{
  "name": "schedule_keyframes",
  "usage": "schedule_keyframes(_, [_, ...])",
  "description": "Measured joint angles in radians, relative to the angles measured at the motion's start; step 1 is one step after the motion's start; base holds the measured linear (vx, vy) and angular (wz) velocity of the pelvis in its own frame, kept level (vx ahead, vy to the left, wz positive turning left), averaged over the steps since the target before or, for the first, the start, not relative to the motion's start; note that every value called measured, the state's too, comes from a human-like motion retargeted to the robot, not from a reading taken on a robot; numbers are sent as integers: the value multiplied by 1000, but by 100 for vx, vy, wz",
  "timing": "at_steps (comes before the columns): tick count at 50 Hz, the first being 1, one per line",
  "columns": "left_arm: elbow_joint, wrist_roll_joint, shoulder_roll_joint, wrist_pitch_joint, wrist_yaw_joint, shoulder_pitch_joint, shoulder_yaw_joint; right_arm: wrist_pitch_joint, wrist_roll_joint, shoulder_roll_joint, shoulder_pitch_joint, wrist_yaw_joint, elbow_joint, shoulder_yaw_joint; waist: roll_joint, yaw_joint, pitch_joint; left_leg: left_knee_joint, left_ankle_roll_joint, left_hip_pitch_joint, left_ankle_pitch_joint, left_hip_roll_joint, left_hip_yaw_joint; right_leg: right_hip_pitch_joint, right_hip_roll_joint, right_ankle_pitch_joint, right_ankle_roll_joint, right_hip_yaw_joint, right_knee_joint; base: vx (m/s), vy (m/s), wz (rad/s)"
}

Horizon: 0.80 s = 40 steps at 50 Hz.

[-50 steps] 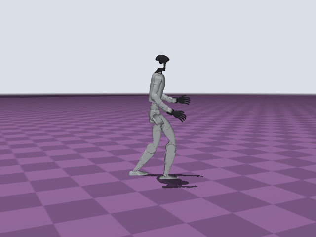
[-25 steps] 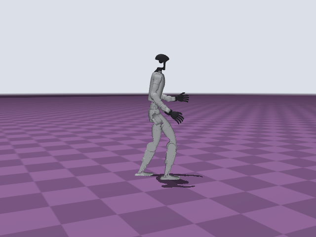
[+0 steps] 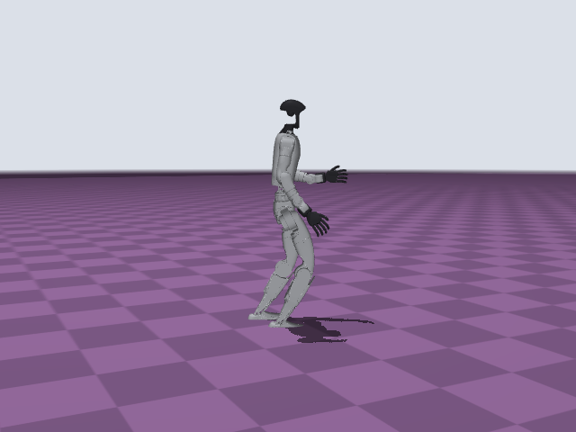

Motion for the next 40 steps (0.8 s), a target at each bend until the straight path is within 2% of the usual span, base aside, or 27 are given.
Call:
schedule_keyframes(7, [4,-8,8,-8,-10,-10,-7,-7,1,-5,11,-12,82,-9,65,-6,-4,161,-18,-62,-38,94,17,71,92,24,-20,-8,-138,7,-11,-16])
schedule_keyframes(10, [-1,-2,11,-12,-8,8,-8,-7,-3,-2,27,-21,111,-12,86,-11,9,291,-31,-97,-47,143,44,86,125,4,-31,-9,-121,8,-9,-17])
schedule_keyframes(13, [-10,5,17,-15,-13,25,-3,-6,-10,0,32,-25,143,-17,117,-12,16,430,-52,-150,-9,206,62,105,169,1,-46,-9,-141,10,-8,-20])
schedule_keyframes(15, [-19,11,22,-13,-20,31,4,-7,-14,-1,20,-23,174,-22,156,-7,8,526,-65,-218,26,266,55,132,219,41,-58,-4,-234,11,-7,-26])
schedule_keyframes(23, [-66,54,33,-8,-50,107,17,6,-53,-2,35,-15,241,-27,194,16,33,763,-45,-378,27,341,37,184,287,29,-77,35,-261,11,-5,-29])
schedule_keyframes(30, [-95,65,53,3,-83,180,34,16,-77,-3,39,2,275,-26,179,43,45,700,-27,-501,-10,320,39,232,280,20,-63,80,-297,13,-4,-34])
schedule_keyframes(36, [-99,47,62,25,-110,186,31,23,-73,-15,-10,15,273,-23,120,59,23,420,-32,-556,21,225,56,272,211,29,-35,113,-381,14,-3,-29])
schedule_keyframes(38, [-99,48,53,31,-115,175,19,24,-74,-12,-15,16,266,-16,114,59,23,353,-44,-569,30,209,42,274,212,19,-30,116,-364,10,-2,-32])
schedule_keyframes(40, [-81,42,44,41,-122,123,6,29,-71,-14,-41,22,257,-19,80,61,3,204,-44,-562,77,155,46,270,170,21,-18,123,-393,13,-1,-25])
